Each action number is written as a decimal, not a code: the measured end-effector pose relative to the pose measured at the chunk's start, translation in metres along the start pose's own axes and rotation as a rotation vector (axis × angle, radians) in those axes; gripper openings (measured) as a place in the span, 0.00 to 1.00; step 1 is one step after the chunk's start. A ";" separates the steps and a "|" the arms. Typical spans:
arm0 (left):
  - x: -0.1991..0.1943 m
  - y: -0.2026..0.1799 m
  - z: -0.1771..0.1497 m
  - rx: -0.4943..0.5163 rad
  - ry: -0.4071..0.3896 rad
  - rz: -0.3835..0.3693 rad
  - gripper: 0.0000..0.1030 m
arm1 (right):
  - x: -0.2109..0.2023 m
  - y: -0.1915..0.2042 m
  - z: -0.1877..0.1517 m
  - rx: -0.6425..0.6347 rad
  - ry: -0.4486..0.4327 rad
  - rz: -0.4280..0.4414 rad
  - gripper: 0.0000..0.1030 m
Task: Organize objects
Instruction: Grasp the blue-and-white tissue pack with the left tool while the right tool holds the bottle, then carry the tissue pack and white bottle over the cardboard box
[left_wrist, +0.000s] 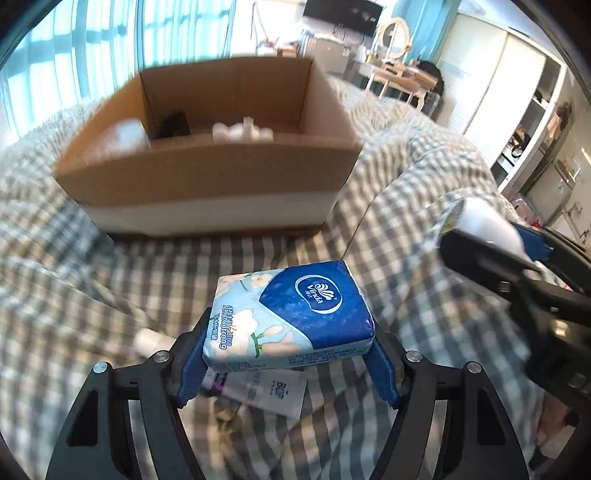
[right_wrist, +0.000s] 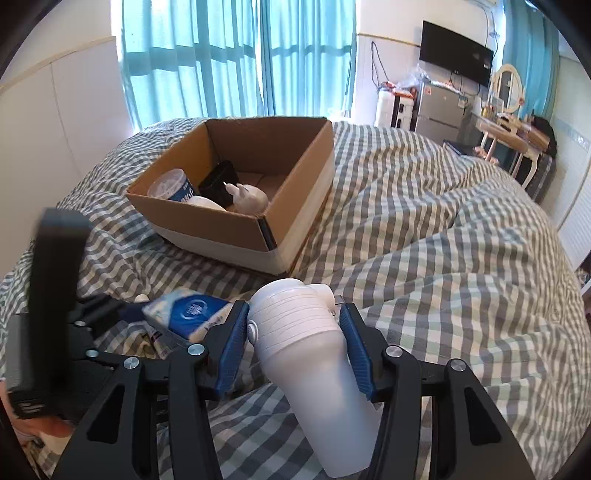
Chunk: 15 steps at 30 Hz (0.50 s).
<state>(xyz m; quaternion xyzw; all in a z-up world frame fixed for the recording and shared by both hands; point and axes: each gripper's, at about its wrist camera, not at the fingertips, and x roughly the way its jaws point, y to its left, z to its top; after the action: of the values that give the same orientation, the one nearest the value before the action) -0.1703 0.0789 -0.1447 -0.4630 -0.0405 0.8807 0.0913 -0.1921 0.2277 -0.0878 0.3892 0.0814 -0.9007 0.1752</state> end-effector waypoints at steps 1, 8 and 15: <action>-0.008 0.001 0.000 0.006 -0.011 0.006 0.72 | -0.004 0.002 0.002 0.001 -0.007 0.000 0.49; -0.060 0.009 0.009 0.038 -0.112 0.053 0.72 | -0.044 0.026 0.018 -0.027 -0.079 -0.016 0.49; -0.106 0.030 0.046 0.045 -0.206 0.079 0.72 | -0.079 0.057 0.052 -0.091 -0.177 -0.036 0.49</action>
<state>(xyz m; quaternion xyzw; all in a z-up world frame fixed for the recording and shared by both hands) -0.1526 0.0289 -0.0377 -0.3691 -0.0117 0.9272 0.0623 -0.1553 0.1803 0.0050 0.2981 0.1134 -0.9300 0.1828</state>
